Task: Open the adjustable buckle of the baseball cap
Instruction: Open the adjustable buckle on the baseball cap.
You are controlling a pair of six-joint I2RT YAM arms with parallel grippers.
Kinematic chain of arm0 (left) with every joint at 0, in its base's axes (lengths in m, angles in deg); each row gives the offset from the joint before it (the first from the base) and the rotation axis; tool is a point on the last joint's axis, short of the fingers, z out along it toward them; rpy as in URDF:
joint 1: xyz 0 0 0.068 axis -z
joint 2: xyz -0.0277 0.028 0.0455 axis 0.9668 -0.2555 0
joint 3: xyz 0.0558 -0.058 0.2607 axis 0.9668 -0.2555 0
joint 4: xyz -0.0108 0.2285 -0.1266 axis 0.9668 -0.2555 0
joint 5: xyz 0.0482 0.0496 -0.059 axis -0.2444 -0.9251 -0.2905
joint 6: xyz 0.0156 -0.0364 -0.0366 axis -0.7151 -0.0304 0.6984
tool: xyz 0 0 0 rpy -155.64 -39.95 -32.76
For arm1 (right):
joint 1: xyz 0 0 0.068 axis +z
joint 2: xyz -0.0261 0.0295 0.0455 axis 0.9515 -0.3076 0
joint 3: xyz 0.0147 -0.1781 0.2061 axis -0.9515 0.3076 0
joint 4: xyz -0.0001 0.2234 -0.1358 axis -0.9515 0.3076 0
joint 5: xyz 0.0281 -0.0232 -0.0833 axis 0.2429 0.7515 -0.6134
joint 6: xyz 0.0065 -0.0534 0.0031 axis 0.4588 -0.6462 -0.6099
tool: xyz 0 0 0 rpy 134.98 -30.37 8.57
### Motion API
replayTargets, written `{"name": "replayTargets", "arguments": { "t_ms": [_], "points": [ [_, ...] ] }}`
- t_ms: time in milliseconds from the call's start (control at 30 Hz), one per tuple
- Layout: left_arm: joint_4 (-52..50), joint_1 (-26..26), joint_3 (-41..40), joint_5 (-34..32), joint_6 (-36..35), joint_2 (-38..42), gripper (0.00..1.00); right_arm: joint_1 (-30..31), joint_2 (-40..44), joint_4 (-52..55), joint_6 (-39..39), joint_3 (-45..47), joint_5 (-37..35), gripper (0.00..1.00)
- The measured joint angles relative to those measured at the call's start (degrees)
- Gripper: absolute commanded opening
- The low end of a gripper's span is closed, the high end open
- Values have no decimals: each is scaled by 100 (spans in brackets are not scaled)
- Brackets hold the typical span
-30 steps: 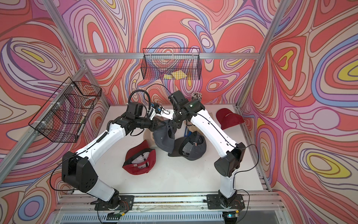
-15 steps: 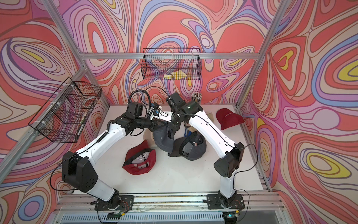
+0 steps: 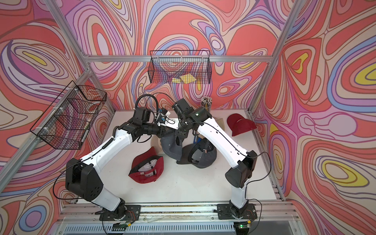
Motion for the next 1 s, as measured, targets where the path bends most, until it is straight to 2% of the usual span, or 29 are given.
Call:
{"name": "replayTargets", "arguments": {
  "t_ms": [200, 433, 600, 833, 1000],
  "points": [
    [-7, -2, 0, 0, 2, 0, 0, 0, 4, -31, 63, 79, -72, 24],
    [-33, -2, 0, 2, 20, 0, 0, 4, 22, -68, 111, 140, -116, 0],
    [-37, -2, 0, -20, 63, 0, 0, 4, 131, -109, 195, 240, -13, 0],
    [101, -72, -7, 264, 417, 0, 0, 133, 852, -721, 411, 1130, 201, 0],
    [131, -125, -44, 382, 595, 0, 0, 247, 1073, -1217, 577, 1722, 214, 0]
  ]
}}
